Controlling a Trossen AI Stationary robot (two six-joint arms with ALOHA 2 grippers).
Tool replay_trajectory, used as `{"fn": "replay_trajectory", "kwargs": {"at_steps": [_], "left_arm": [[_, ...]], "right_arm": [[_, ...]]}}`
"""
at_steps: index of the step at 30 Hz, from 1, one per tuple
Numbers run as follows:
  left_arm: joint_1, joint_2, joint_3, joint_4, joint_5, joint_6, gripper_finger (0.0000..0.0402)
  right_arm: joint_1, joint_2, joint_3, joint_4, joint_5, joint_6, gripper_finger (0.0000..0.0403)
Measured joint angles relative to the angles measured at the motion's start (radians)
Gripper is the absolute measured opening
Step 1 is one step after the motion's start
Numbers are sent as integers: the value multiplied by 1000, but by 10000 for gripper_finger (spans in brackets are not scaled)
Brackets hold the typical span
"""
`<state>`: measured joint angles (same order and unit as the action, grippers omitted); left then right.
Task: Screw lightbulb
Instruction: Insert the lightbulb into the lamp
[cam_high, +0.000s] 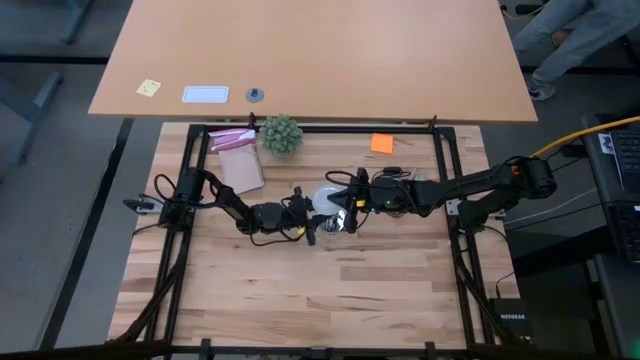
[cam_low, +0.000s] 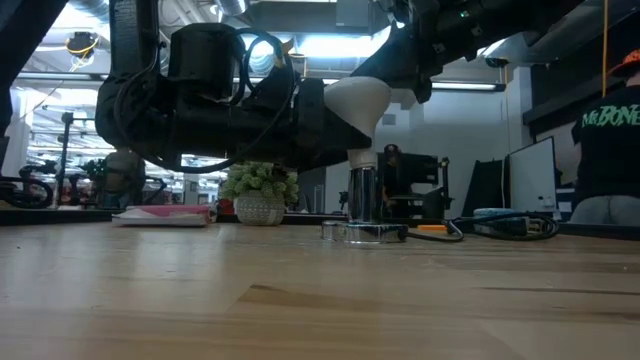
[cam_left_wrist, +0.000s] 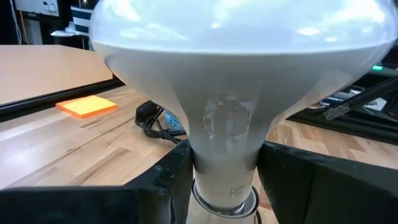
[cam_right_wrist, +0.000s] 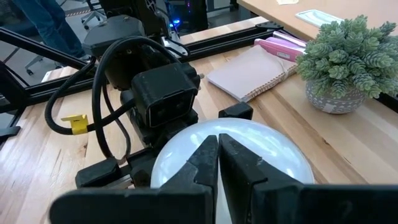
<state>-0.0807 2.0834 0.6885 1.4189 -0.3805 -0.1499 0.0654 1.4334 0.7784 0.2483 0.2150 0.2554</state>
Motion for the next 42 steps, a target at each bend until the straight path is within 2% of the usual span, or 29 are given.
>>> {"fn": "replay_trajectory", "kwargs": {"at_steps": [26, 36, 42], "left_arm": [[0, -4, 1, -5, 2, 53, 141], [0, -4, 2, -32, 0, 53, 142], [-1, -4, 2, -37, 0, 77, 142]], "right_arm": [[1, -98, -3, -97, 62, -46, 20], [1, -101, 0, -122, 61, -71, 20], [1, -117, 0, -137, 21, -122, 20]]}}
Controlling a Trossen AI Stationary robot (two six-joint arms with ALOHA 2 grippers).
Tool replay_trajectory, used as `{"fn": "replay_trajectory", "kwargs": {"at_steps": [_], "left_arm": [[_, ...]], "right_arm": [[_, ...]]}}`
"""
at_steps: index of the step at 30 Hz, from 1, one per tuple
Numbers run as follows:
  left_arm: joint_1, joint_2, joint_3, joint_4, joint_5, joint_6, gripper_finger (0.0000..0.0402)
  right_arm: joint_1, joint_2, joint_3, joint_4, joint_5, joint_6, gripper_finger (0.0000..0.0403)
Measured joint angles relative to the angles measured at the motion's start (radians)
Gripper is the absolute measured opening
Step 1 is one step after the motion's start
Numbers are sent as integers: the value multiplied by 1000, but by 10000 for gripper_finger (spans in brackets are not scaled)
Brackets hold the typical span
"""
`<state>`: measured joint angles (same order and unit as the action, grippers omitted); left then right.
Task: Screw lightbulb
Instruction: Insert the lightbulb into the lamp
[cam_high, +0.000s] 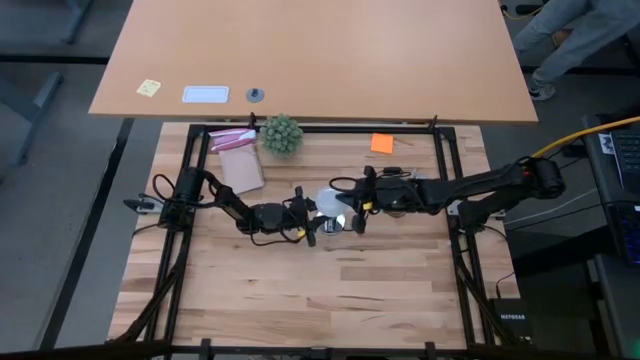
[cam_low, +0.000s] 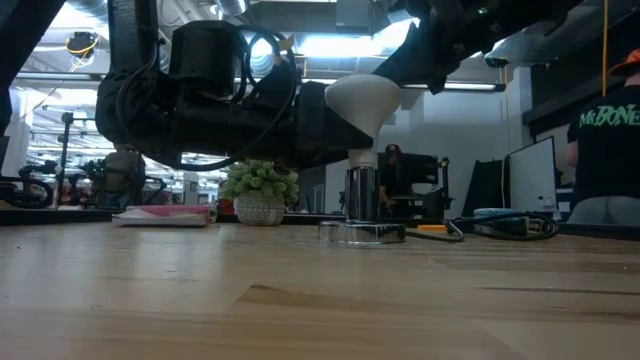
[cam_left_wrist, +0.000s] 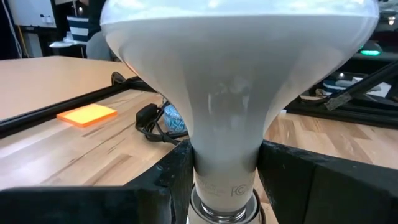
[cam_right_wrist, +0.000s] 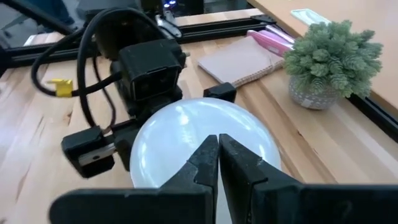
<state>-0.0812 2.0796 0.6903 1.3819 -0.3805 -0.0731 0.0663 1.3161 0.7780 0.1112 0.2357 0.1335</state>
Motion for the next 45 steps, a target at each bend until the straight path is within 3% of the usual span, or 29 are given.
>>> {"fn": "replay_trajectory", "kwargs": {"at_steps": [11, 15, 20, 33, 45], "left_arm": [[-2, 0, -1, -5, -3, 3, 143], [-2, 0, -1, -5, -3, 3, 143], [-2, 1, -1, -6, -3, 3, 143], [-2, 2, -2, -9, -2, 3, 143], [-2, 2, -2, -9, -1, 3, 143]], "right_arm": [[126, -22, 0, -57, -21, -107, 20], [175, -22, 0, -139, -5, -42, 20], [205, 1, -10, -225, 101, 52, 20], [202, 239, -87, -156, 261, 150, 20], [202, 408, -87, -62, 245, 239, 20]]}}
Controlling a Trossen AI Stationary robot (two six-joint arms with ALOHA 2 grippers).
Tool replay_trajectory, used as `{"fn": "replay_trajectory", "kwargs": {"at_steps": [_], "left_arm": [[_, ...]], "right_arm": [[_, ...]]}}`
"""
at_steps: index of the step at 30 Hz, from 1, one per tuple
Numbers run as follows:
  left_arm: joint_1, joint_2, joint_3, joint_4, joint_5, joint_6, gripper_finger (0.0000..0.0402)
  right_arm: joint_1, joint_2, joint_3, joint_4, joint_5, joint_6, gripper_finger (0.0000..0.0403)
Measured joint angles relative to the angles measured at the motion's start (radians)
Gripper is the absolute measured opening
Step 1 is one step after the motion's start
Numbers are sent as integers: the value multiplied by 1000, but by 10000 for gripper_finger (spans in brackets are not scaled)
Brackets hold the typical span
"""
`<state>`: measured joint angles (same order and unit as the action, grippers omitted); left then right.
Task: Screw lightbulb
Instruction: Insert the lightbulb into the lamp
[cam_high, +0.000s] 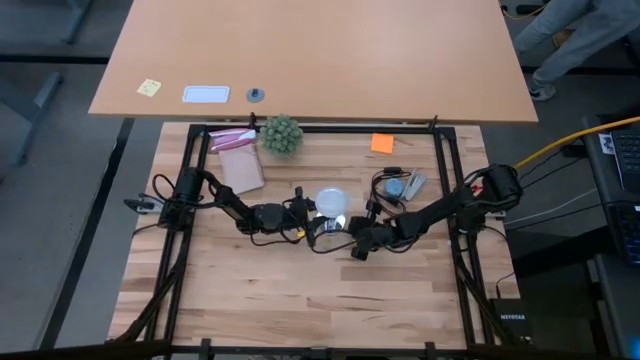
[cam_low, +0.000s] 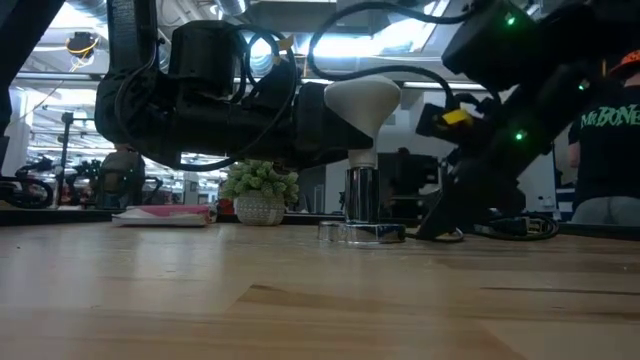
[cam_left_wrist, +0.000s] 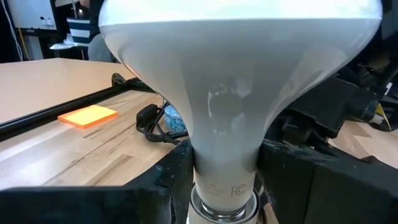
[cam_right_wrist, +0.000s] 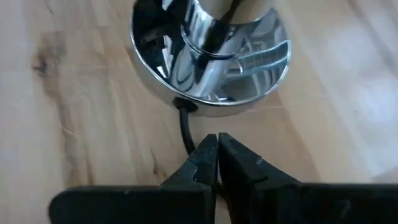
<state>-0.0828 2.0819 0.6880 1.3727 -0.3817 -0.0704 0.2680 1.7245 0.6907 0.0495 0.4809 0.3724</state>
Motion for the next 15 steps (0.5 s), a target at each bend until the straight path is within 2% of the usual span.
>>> {"fn": "replay_trajectory", "kwargs": {"at_steps": [7, 15], "left_arm": [[0, 0, 0, 0, 3, 0, 143], [0, 0, -1, 0, 2, 0, 143]], "right_arm": [[-1, 24, 0, 130, -95, 2, 20], [0, 37, 2, 309, -151, 2, 20]]}}
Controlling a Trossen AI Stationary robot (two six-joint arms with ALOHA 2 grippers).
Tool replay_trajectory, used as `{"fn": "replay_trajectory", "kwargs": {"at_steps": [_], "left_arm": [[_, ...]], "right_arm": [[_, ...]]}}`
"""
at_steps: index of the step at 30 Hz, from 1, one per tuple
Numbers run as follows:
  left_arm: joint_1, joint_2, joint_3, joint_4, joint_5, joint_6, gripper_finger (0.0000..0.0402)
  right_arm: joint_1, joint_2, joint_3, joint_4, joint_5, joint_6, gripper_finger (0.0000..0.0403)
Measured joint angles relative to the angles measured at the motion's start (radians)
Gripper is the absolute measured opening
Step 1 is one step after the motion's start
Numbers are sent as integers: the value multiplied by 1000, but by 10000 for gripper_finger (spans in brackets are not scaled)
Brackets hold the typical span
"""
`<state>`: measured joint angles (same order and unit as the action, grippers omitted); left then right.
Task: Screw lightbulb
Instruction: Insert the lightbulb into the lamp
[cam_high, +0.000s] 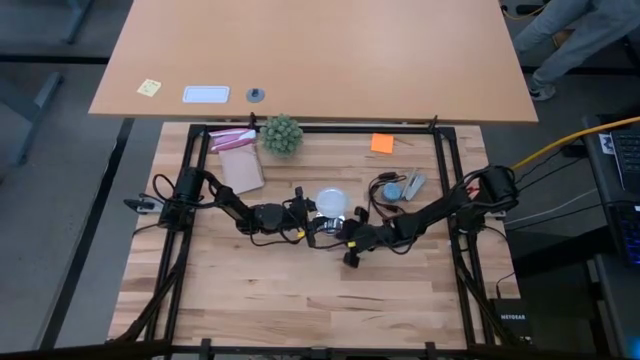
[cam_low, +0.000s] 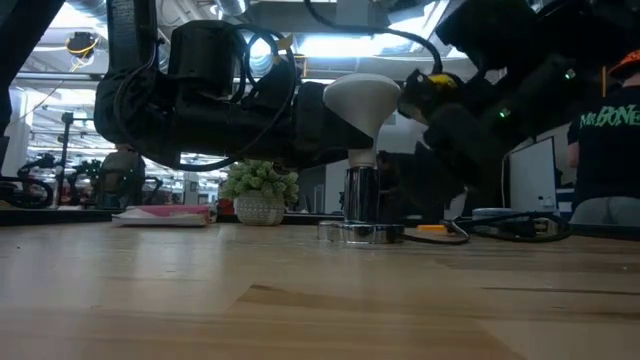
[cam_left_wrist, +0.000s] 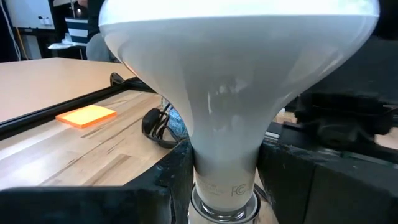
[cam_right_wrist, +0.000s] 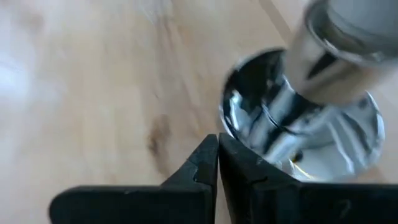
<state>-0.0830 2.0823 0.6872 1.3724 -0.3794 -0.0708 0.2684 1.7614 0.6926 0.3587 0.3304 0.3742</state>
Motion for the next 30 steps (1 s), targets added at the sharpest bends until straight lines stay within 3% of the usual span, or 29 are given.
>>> {"fn": "replay_trajectory", "kwargs": {"at_steps": [4, 10, 20, 24, 30], "left_arm": [[0, 0, 0, 0, 0, 0, 143], [0, 0, 0, 0, -1, 0, 143], [0, 0, 0, 0, -1, 0, 143], [0, 0, 0, 0, -2, 0, 143], [0, 0, 0, 0, -3, 0, 143]], "right_arm": [[0, 23, 0, 69, -8, 0, 20], [0, -5, 0, 34, 30, -62, 20], [0, -137, 0, -240, 181, -93, 20], [-8, -125, 0, -257, 240, -92, 20], [-37, -58, 0, -255, 199, -84, 20]]}}
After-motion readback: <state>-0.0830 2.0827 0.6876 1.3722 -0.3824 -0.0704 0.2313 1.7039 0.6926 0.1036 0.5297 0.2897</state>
